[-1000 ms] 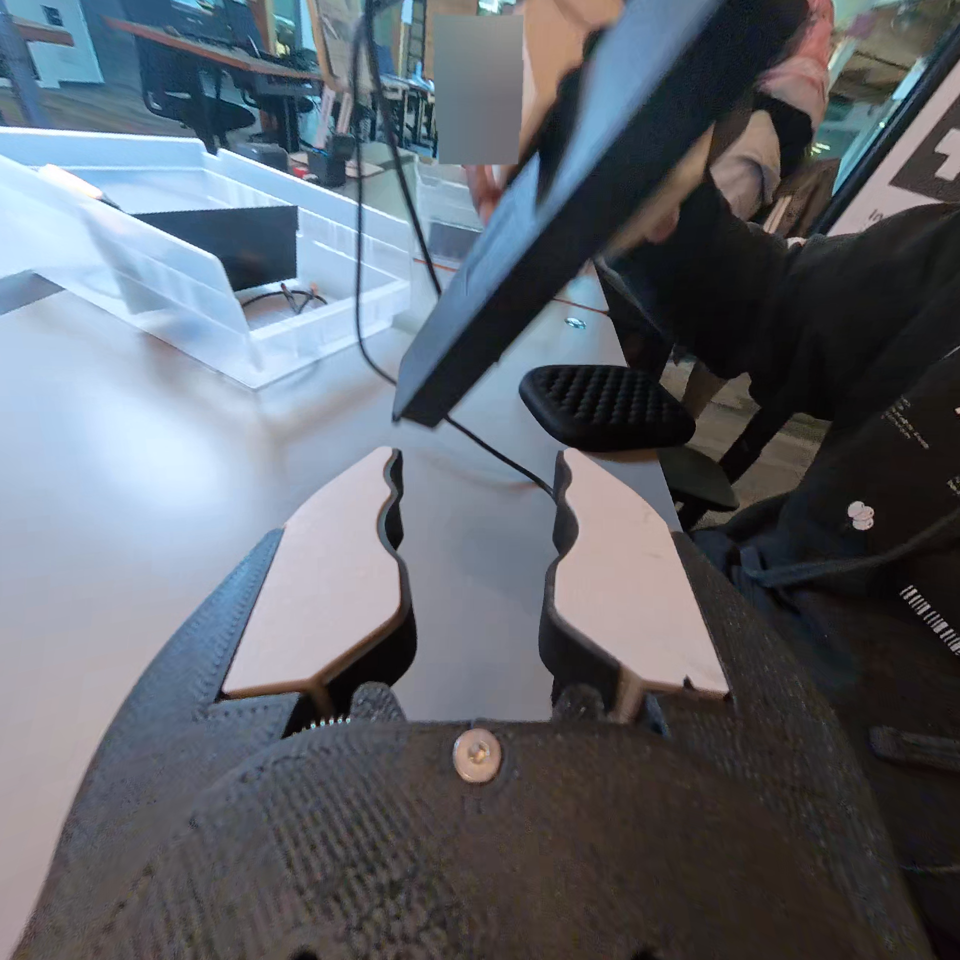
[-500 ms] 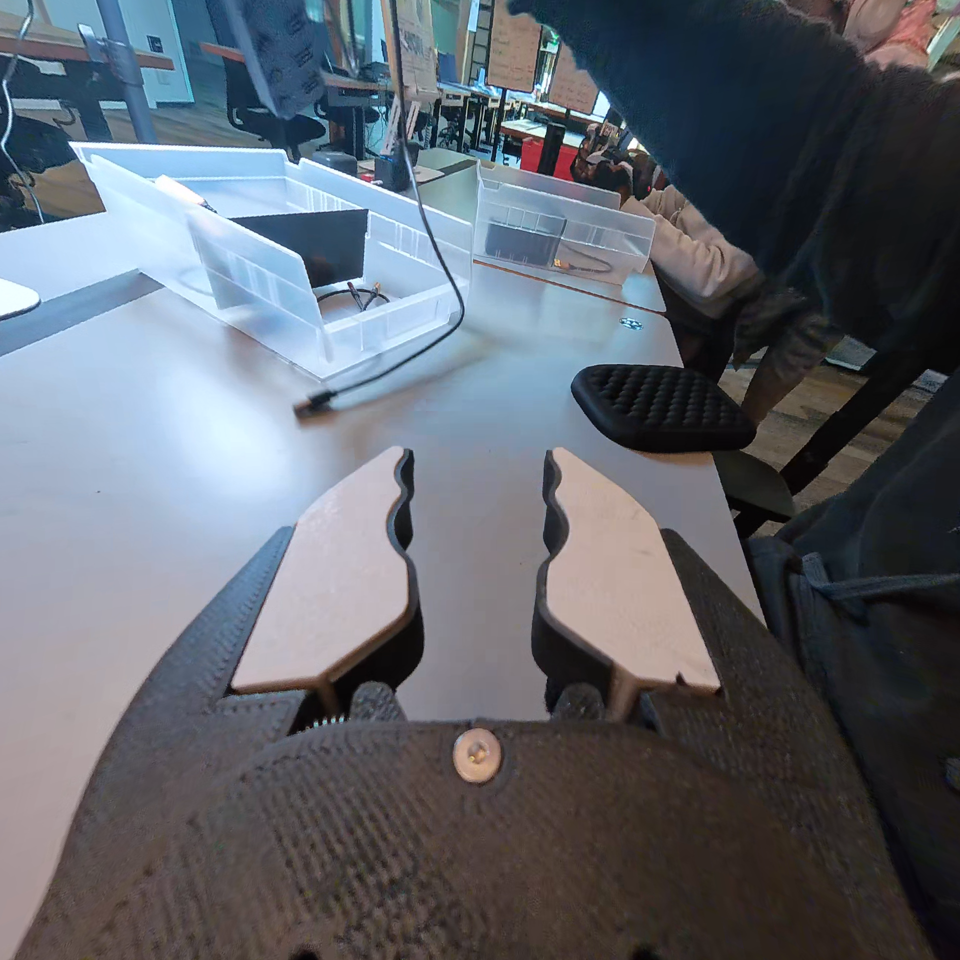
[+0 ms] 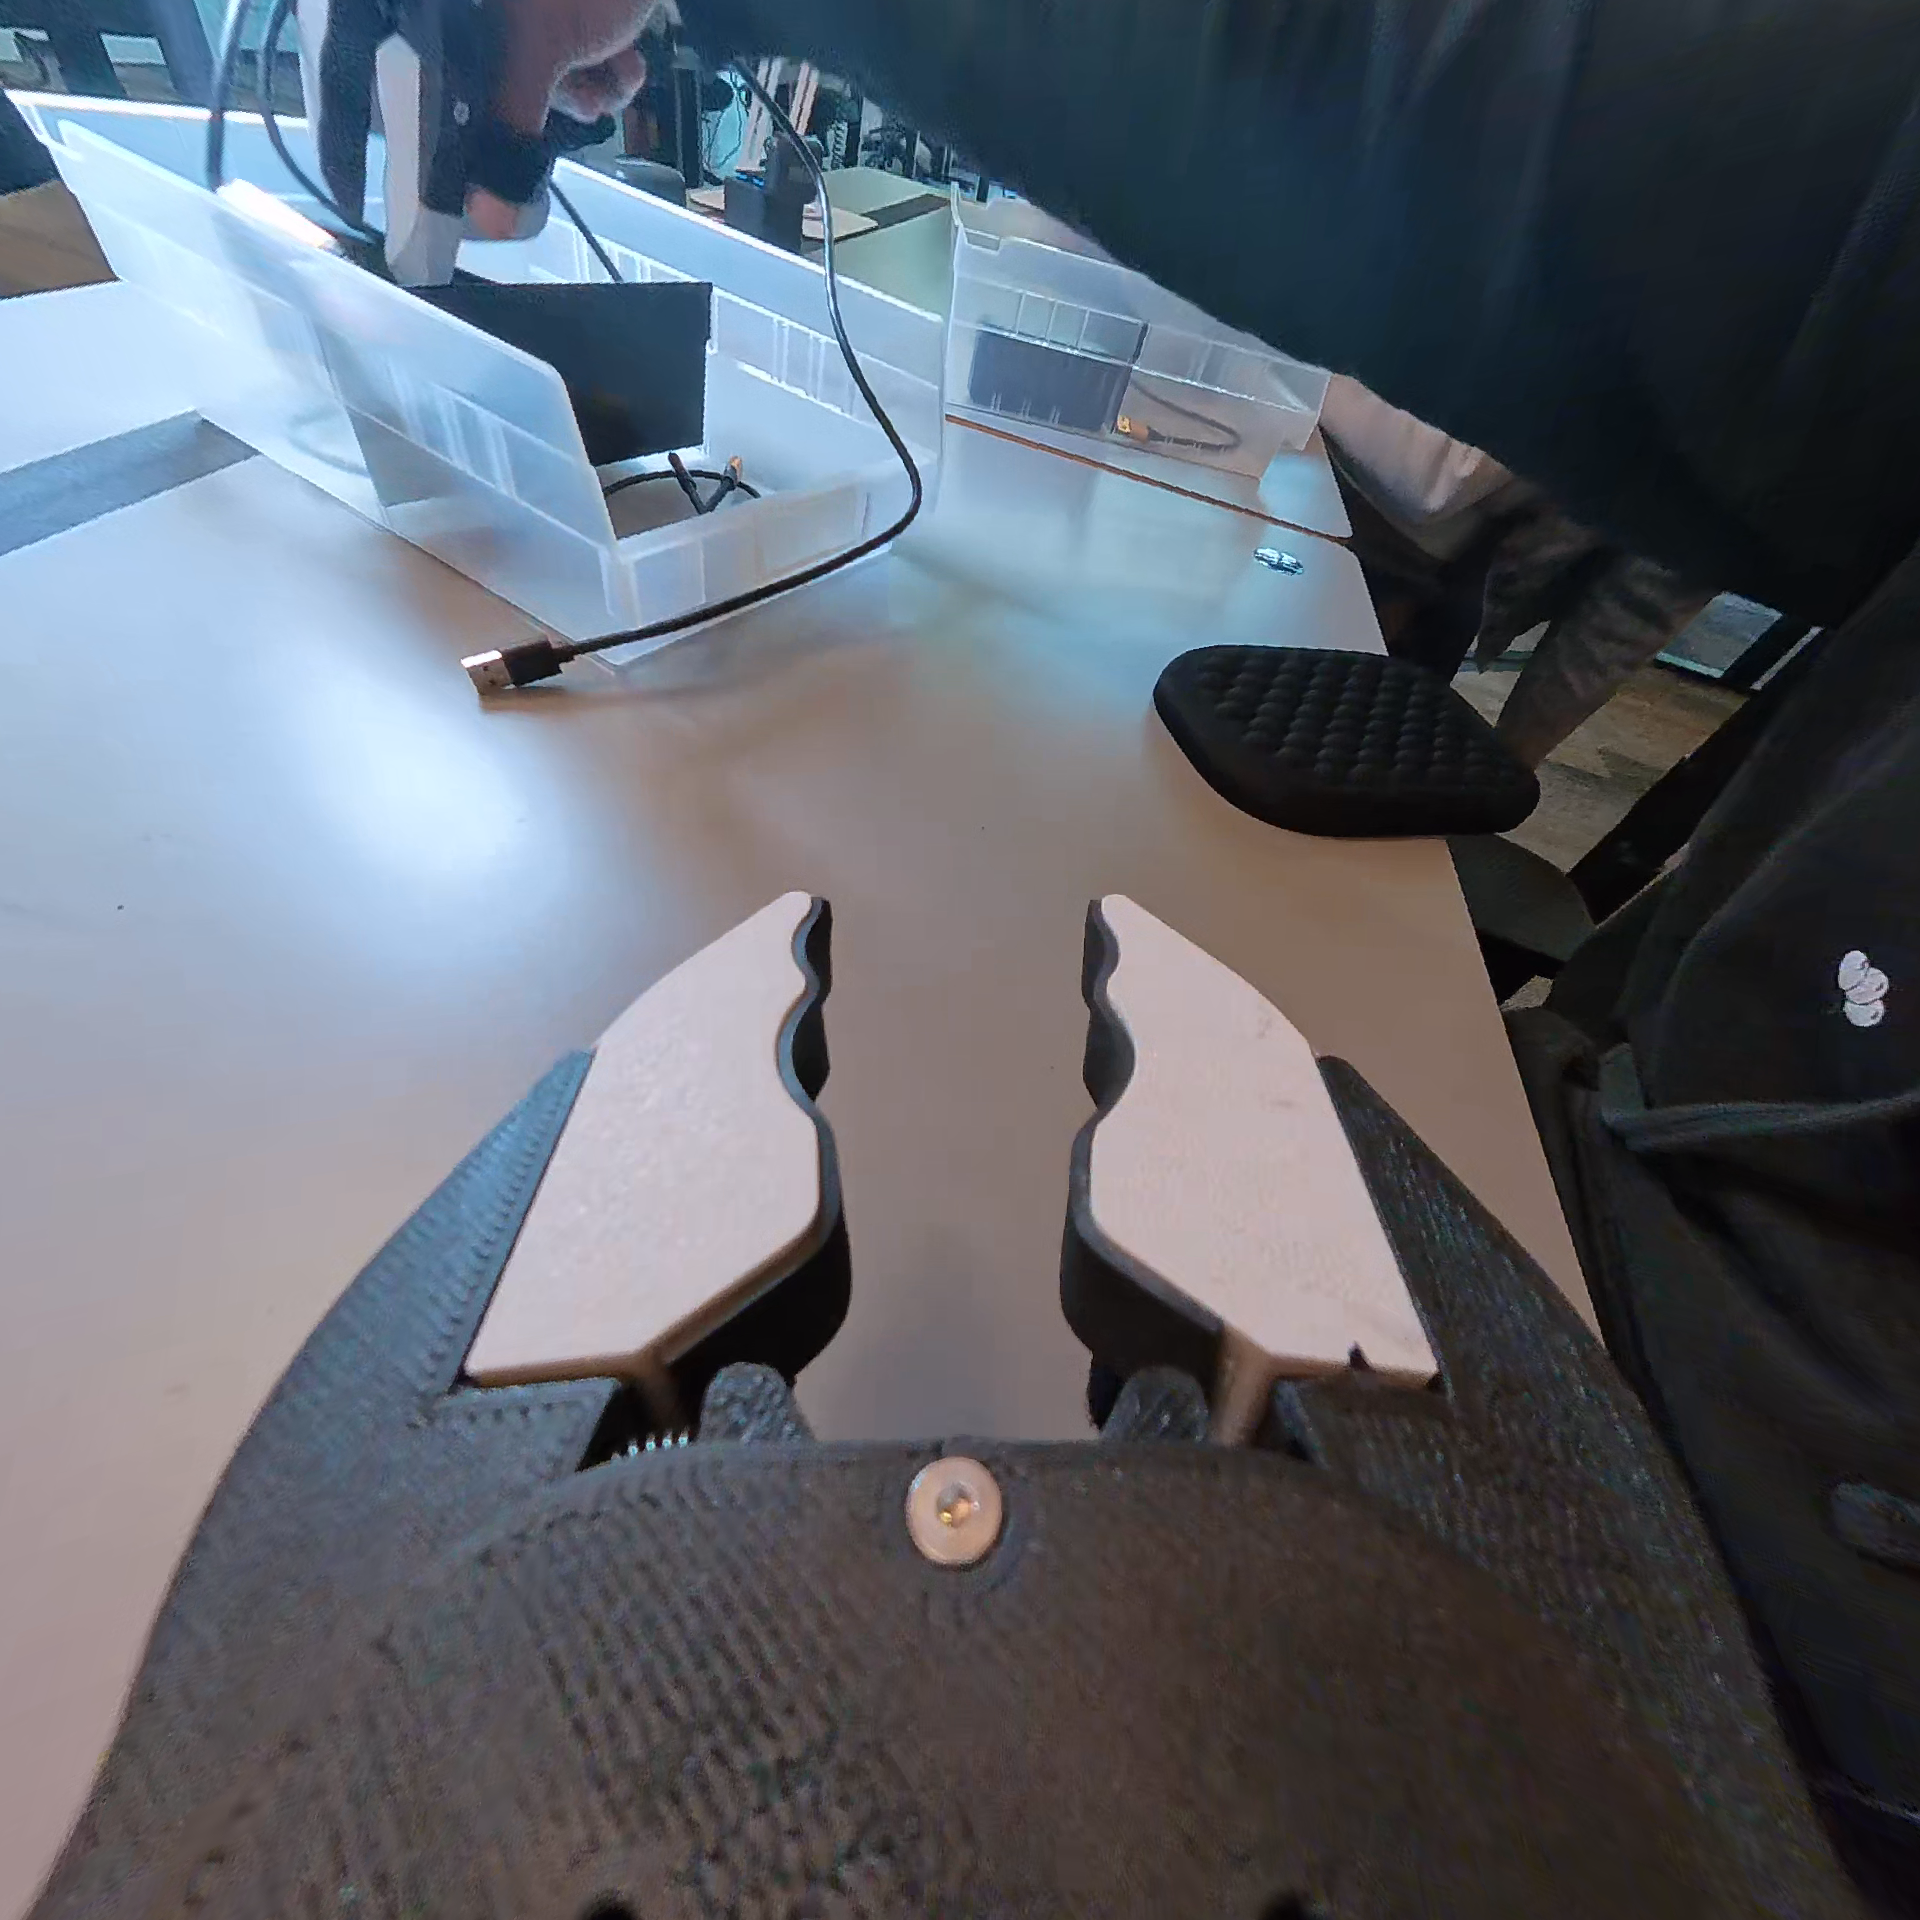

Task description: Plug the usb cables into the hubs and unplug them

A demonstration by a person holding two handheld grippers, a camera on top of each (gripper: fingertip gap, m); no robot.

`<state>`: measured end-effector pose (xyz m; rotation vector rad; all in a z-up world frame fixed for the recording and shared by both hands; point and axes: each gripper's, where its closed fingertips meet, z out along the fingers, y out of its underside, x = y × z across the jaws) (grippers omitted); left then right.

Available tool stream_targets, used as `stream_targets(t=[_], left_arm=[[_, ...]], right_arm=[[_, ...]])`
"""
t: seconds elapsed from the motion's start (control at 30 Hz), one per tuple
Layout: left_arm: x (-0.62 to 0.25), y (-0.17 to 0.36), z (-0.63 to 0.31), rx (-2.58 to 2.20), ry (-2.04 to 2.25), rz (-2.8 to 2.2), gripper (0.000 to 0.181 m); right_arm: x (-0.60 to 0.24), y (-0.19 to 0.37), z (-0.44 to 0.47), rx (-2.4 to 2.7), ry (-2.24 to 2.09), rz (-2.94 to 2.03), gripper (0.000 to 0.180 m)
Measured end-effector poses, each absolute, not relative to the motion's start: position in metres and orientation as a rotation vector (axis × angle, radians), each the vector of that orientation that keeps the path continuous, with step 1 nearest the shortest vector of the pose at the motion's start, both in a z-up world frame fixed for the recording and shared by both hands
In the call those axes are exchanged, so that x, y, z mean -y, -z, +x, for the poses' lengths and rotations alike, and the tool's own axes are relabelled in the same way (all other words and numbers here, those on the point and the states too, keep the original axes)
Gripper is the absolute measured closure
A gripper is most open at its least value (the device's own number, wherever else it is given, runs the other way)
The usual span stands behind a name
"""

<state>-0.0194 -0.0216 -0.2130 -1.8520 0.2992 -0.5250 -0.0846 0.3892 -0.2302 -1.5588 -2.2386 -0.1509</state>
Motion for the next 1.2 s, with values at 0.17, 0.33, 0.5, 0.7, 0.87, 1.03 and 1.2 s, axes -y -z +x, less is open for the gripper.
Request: stream_targets(t=[0.17,0.33,0.5,0.7,0.87,1.03,1.2], left_arm=[[0.021,0.215,-0.019,-0.291,0.542,-1.859,0.135],[0.022,0.214,-0.018,-0.300,0.529,-1.858,0.135],[0.023,0.211,-0.017,-0.310,0.519,-1.854,0.135],[0.022,0.215,-0.013,-0.327,0.533,-1.868,0.135],[0.023,0.217,-0.014,-0.330,0.505,-1.880,0.135],[0.022,0.217,-0.018,-0.309,0.504,-1.881,0.136],[0.022,0.219,-0.017,-0.317,0.503,-1.890,0.136]], right_arm=[[-0.354,0.194,-0.064,2.298,0.022,-1.653,0.119],[-0.268,0.178,-0.028,2.510,-0.219,-1.469,0.127],[-0.239,0.225,0.051,2.710,0.356,-1.097,0.122],[-0.262,0.254,0.103,2.746,0.768,-0.773,0.113],[-0.270,0.258,0.095,2.671,0.856,-0.513,0.148],[-0.258,0.220,0.094,2.664,0.678,-0.620,0.172],[-0.252,0.159,0.070,2.538,0.366,-0.773,0.173]])
